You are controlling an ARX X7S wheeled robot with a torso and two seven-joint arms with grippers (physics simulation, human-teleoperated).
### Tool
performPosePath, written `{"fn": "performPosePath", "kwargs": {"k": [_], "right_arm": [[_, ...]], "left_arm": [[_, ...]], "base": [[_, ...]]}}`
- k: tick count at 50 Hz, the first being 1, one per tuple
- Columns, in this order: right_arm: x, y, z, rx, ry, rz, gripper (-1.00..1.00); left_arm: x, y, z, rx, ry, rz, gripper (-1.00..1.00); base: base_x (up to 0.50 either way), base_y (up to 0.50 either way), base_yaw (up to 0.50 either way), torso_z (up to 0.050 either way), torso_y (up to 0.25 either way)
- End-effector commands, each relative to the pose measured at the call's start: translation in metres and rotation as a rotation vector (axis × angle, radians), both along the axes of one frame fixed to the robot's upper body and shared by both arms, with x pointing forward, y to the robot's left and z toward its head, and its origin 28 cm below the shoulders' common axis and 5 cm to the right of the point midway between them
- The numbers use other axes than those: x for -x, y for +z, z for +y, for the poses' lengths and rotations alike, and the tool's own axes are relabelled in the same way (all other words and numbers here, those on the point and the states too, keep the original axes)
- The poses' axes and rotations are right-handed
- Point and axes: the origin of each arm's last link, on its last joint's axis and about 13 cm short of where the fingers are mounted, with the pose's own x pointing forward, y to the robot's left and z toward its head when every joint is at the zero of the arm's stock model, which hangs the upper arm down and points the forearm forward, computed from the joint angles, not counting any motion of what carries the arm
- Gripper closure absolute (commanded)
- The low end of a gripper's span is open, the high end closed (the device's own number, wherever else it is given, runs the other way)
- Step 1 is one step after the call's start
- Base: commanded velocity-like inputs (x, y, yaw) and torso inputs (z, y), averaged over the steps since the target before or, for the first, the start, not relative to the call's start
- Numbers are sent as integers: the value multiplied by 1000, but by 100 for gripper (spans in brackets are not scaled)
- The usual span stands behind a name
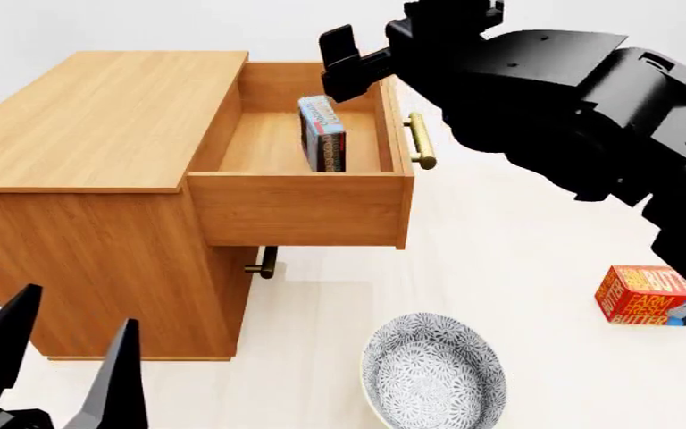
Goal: Put the chocolate pudding in the top drawer of the cabinet and close it.
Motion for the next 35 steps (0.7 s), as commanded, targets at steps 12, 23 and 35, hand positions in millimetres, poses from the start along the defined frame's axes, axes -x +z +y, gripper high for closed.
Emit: {"fn": "performPosePath", "kwargs": {"k": [12, 23, 35], "right_arm": [[56, -19, -38, -130, -11, -134, -100], [76, -33, -57, -179, -48, -189, -100], [90, -47, -69, -199, -88, -233, -100]], "left_arm": [[-2, -1, -6, -10, -17, 1, -100], [-1, 0, -9, -19, -25, 2, -100], [-3, 1, -11, -22, -32, 3, -100]], "base": [[0, 0, 0, 0, 0], [0, 0, 0, 0, 0], [0, 0, 0, 0, 0]]}}
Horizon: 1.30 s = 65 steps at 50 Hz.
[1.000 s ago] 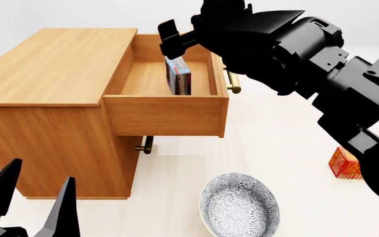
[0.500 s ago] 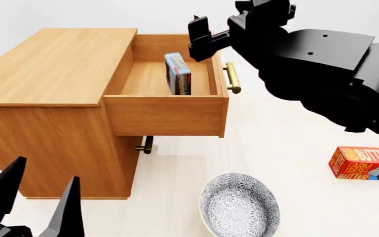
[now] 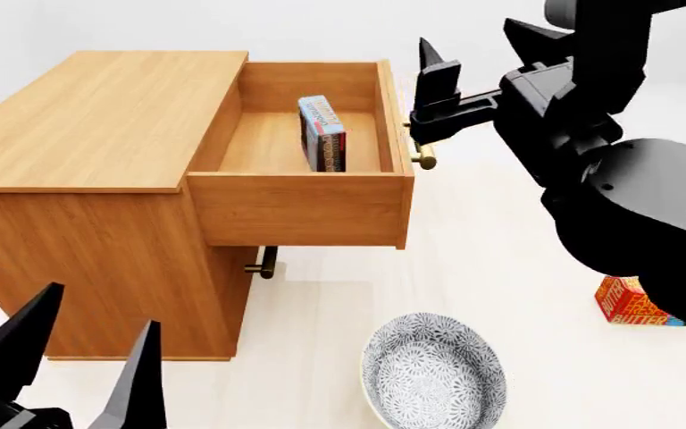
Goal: Put the chocolate pudding in the top drawer of the cabinet and close it.
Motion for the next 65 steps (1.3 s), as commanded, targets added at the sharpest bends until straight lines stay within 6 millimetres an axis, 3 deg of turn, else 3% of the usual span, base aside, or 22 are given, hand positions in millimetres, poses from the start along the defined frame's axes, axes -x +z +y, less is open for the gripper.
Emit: {"fn": "performPosePath", "kwargs": {"k": [1, 19, 33, 55, 65], "right_arm": [[18, -12, -12, -34, -34, -47, -100], [33, -43, -31, 10, -133, -158, -100], [45, -79, -44, 70, -253, -212, -100], [63, -100, -64, 42, -351, -221, -100], [71, -109, -70, 16, -388, -210, -100]], "left_arm": [[-1, 1, -3, -4, -8, 1, -100], [-3, -1, -7, -6, -22, 6, -100], [-3, -2, -12, -12, -42, 14, -100], [-6, 0, -21, -6, -70, 20, -100], [-20, 11, -31, 35, -89, 23, -100]], "base": [[0, 0, 0, 0, 0], [0, 0, 0, 0, 0], [0, 0, 0, 0, 0], [0, 0, 0, 0, 0], [0, 0, 0, 0, 0]]}}
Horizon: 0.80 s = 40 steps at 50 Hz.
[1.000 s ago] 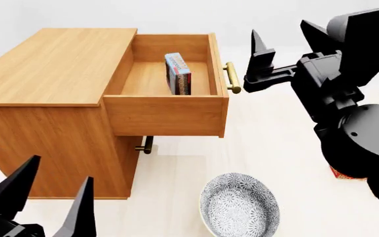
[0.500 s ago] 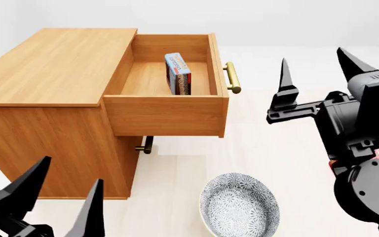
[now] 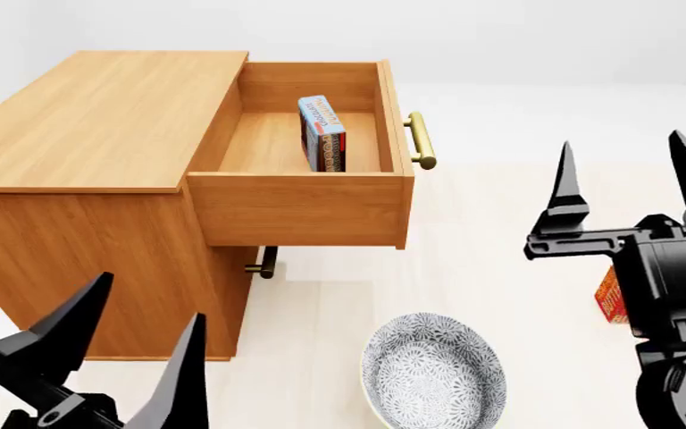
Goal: Put the chocolate pudding in the top drawer of the cabinet and close it.
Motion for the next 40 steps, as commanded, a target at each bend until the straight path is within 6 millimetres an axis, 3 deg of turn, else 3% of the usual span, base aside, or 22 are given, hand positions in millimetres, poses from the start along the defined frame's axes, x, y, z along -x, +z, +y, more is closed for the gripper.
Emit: {"fn": "performPosePath", "kwargs": {"k": [1, 11, 40], "right_arm": [[8, -11, -6, -27, -42, 0, -100], [20, -29, -16, -52, -97, 20, -100], [56, -26, -47, -121, -235, -29, -100]], "left_arm": [[-11, 8, -11, 26, -26, 5, -100], [-27, 6, -23, 35, -78, 30, -100], [-74, 27, -63, 3, -244, 52, -100]], "base": [[0, 0, 0, 0, 0], [0, 0, 0, 0, 0], [0, 0, 0, 0, 0]]}}
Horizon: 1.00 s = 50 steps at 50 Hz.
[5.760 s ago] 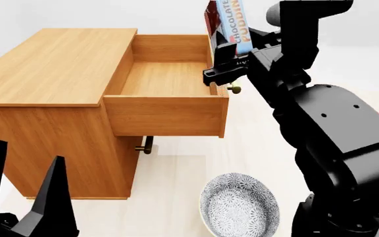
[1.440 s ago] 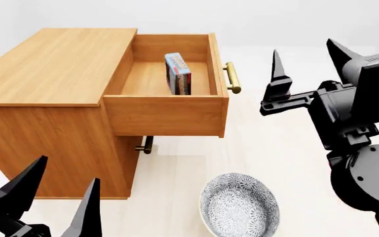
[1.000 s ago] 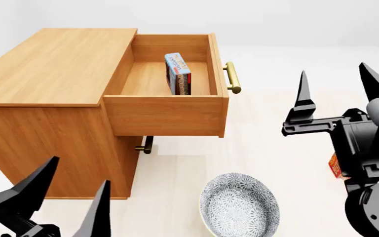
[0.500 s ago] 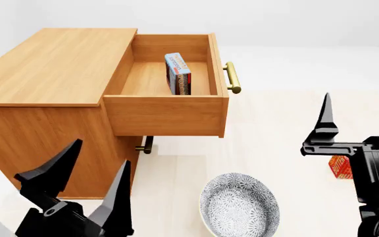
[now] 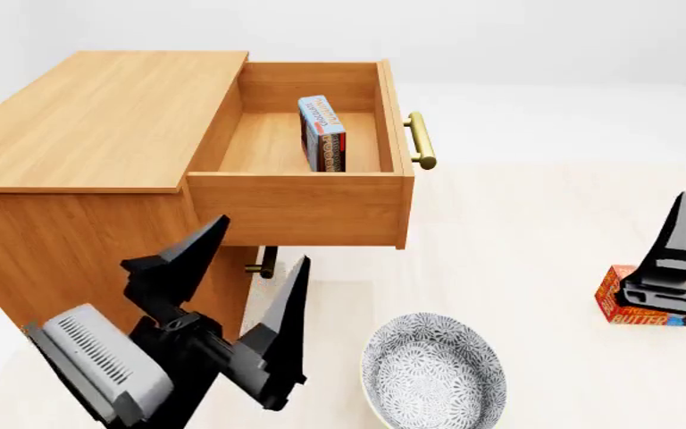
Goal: Put the chocolate pudding in the top drawer of the cabinet and close it.
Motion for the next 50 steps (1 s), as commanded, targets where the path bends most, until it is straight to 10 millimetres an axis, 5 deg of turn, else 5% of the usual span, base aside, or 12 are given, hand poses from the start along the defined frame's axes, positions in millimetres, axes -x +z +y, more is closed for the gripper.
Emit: {"fn": "performPosePath", "kwargs": {"k": [1, 50], "right_arm": [[13, 0, -11, -24, -42, -12, -100], [19, -4, -20, -41, -55, 13, -100]], "left_arm": [[-18, 13, -16, -5, -64, 4, -100], [-66, 101, -129, -55, -263, 1, -100]], "base": [[0, 0, 0, 0, 0], [0, 0, 0, 0, 0]]}}
